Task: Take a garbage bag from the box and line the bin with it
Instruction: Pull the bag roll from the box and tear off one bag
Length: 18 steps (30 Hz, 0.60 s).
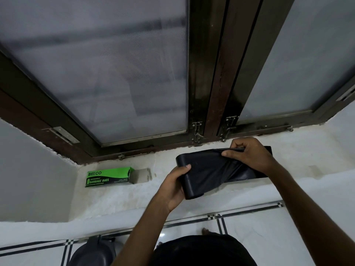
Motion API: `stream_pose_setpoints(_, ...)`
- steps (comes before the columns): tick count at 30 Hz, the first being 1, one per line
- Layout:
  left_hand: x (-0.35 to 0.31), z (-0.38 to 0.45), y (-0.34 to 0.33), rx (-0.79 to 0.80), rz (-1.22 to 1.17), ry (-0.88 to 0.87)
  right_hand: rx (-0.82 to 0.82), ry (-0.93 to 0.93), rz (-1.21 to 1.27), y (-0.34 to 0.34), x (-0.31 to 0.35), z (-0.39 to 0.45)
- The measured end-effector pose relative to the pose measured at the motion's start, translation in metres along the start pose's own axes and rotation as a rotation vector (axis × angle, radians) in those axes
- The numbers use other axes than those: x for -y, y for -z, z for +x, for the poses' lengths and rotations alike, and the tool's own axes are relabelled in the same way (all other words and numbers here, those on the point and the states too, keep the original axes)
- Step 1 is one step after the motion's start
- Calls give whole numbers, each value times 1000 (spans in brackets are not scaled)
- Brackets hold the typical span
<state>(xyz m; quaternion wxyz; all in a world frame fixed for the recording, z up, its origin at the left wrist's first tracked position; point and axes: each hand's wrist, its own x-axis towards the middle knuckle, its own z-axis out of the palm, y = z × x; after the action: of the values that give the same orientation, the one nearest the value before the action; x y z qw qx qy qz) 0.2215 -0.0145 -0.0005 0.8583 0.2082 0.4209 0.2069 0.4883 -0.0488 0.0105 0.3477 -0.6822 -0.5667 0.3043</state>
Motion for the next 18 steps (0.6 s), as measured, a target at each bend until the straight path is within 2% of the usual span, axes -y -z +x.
stream_pose_setpoints(4, -1, 1, 3, -13, 41, -51, -103, 6, -94, 12, -7, -1)
stream_pose_setpoints(8, -2, -2, 7, -108, 86, -57, -99, -4, -221, 17, -16, -2)
stream_pose_setpoints(14, 0, -3, 15, -54, 30, -69, -127, -51, -322, 24, -25, -1)
stream_pose_setpoints(18, -1, -4, 17, -123, 86, -114, -148, -57, -328, 32, -33, 1)
